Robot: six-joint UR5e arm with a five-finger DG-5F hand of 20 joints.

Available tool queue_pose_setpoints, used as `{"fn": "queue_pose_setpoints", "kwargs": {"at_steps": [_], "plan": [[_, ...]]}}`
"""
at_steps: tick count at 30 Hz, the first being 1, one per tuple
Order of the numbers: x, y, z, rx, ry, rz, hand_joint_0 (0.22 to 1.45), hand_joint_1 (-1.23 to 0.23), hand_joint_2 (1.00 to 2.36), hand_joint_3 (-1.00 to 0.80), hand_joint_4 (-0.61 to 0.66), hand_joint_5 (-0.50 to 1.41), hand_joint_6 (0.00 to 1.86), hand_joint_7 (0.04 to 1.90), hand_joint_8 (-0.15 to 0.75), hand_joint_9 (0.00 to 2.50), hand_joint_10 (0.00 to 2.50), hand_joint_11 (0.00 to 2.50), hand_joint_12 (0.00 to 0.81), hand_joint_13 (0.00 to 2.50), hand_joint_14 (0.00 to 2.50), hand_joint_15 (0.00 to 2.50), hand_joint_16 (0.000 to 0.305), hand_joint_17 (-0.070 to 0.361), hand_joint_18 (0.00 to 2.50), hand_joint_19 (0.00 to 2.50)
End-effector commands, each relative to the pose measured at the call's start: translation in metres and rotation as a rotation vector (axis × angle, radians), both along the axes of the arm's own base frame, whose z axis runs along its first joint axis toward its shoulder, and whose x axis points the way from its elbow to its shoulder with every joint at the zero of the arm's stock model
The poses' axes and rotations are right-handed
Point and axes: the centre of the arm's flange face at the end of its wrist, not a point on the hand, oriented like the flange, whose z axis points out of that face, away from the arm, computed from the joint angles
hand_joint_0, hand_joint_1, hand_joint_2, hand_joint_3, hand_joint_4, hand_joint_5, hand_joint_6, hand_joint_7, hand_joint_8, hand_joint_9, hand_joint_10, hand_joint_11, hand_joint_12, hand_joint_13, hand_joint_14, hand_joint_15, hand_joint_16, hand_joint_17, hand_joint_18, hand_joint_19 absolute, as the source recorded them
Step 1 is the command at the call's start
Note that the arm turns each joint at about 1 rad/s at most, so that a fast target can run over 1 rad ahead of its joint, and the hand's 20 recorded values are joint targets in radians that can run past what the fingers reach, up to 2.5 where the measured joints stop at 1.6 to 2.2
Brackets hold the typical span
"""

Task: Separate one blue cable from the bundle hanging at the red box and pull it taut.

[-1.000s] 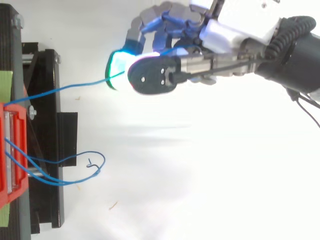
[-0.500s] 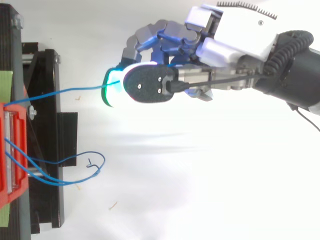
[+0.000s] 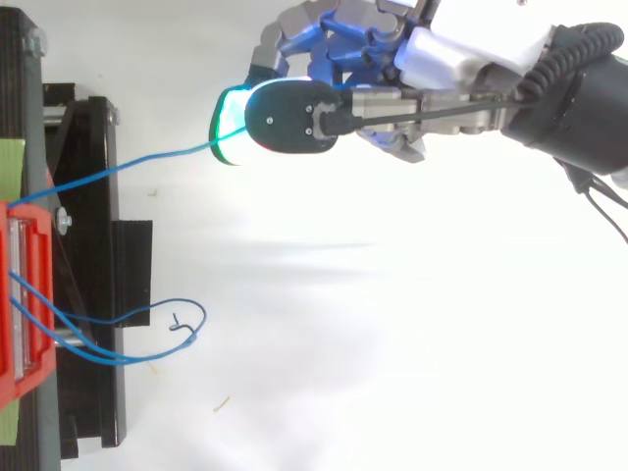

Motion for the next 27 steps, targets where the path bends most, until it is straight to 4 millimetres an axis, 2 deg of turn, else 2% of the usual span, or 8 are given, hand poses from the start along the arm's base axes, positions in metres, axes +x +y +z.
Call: {"fn": "queue_pose_setpoints", "kwargs": {"at_steps": [1, 11, 12, 15, 18, 21, 27], "plan": [[0.0, -0.001, 0.0, 0.0, 0.0, -0.005, 0.61, -0.63, 1.02, -0.17, 0.15, -0.23, 0.9, 0.85, 0.352, 0.4, 2.5, 2.25, 0.491, 1.25, 2.5, 1.3, 0.147, 0.11, 1.97, 1.47], [0.003, 0.008, 0.003, 0.0, -0.019, -0.005, 0.63, -0.7, 1.03, -0.15, 0.05, -0.23, 0.89, 0.84, 0.324, 0.37, 2.5, 2.26, 0.481, 1.22, 2.5, 1.3, 0.147, 0.11, 1.96, 1.51], [0.003, 0.008, 0.003, 0.0, -0.019, -0.005, 0.63, -0.71, 1.03, -0.14, 0.02, -0.22, 0.89, 0.84, 0.324, 0.37, 2.5, 2.27, 0.48, 1.22, 2.5, 1.3, 0.049, 0.111, 1.96, 1.52], [0.004, 0.012, 0.003, 0.0, -0.019, 0.001, 0.66, -0.75, 1.02, -0.16, -0.04, -0.22, 0.88, 0.84, 0.319, 0.36, 2.5, 2.33, 0.483, 1.21, 2.5, 1.3, 0.049, 0.11, 1.96, 1.55], [0.005, 0.02, 0.003, 0.001, -0.019, 0.015, 0.7, -0.83, 1.03, -0.18, 0.0, -0.23, 0.9, 0.84, 0.324, 0.34, 2.5, 2.3, 0.467, 1.2, 2.5, 1.31, 0.049, 0.111, 1.97, 1.59], [0.005, 0.024, 0.003, 0.001, -0.02, 0.019, 0.71, -0.84, 1.02, -0.22, 0.02, -0.23, 0.9, 0.83, 0.315, 0.35, 2.5, 2.27, 0.462, 1.2, 2.5, 1.31, 0.048, 0.108, 1.98, 1.64], [0.006, 0.028, 0.003, 0.002, -0.025, 0.025, 0.67, -0.83, 1.02, -0.23, 0.07, -0.22, 0.92, 0.86, 0.322, 0.35, 2.5, 2.23, 0.466, 1.2, 2.5, 1.31, 0.049, 0.11, 1.95, 1.63]]}}
